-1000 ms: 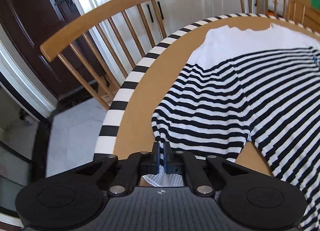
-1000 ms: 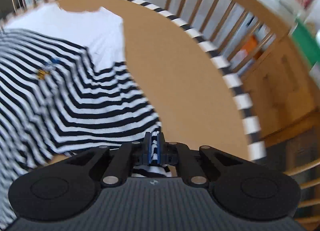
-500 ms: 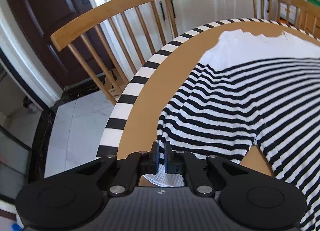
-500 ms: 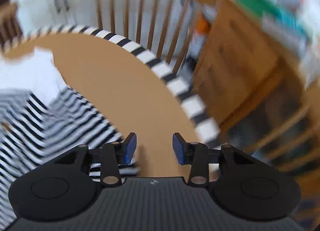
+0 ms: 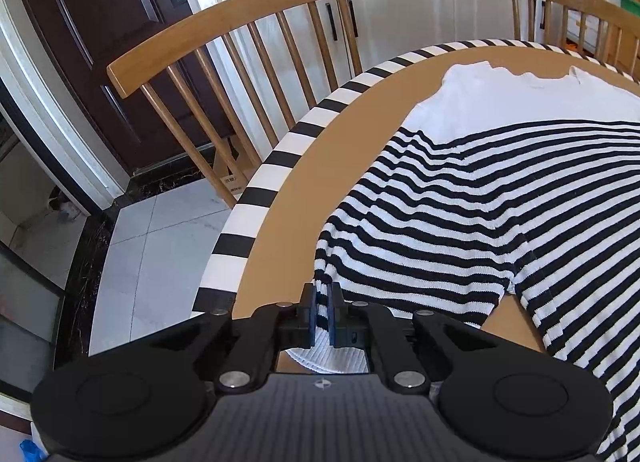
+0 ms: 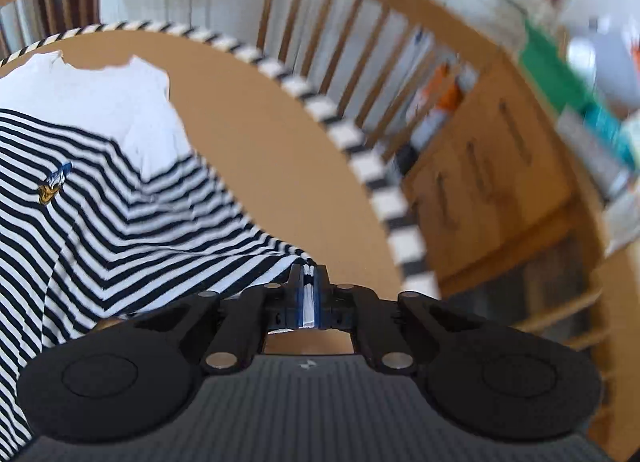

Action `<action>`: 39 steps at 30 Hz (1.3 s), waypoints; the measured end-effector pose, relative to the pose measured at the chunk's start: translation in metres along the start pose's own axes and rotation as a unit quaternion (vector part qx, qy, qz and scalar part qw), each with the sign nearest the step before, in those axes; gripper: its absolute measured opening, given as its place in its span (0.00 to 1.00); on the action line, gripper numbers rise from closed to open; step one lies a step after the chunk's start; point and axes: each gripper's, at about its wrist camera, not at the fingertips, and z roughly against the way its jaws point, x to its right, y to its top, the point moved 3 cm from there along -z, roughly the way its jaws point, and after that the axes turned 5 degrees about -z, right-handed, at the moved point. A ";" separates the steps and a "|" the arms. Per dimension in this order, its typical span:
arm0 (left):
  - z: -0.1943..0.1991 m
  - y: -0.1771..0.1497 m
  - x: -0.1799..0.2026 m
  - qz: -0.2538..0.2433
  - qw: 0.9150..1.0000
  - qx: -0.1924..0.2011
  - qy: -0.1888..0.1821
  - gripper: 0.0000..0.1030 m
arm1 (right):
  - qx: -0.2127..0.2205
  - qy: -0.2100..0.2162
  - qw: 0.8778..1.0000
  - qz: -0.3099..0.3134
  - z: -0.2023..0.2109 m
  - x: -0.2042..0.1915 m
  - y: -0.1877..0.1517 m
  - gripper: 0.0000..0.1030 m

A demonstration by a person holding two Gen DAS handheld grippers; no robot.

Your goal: Fold clothes

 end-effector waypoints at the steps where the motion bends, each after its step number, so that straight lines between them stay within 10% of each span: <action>1: 0.000 0.000 0.000 0.000 1.000 0.001 0.001 0.05 | -0.006 -0.005 1.000 0.011 -0.002 0.000 0.001 0.07; 7: 0.002 -0.003 -0.001 0.001 1.000 0.004 0.014 0.16 | -0.072 -0.054 0.996 0.022 -0.045 0.000 -0.023 0.25; 12: 0.027 -0.016 -0.028 0.072 0.997 -0.011 0.036 0.32 | 0.010 -0.069 0.997 -0.038 0.010 0.010 -0.040 0.32; 20: 0.155 -0.059 0.027 0.068 0.995 0.061 -0.033 0.62 | 0.053 0.160 0.978 -0.121 0.112 -0.059 -0.120 0.48; 29: 0.194 -0.159 0.134 0.020 0.992 -0.036 -0.115 0.57 | -0.040 0.221 0.964 -0.140 0.128 -0.124 -0.228 0.48; 39: 0.208 -0.206 0.142 0.091 0.985 -0.047 -0.142 0.37 | -0.059 0.221 0.961 -0.157 0.147 -0.136 -0.277 0.43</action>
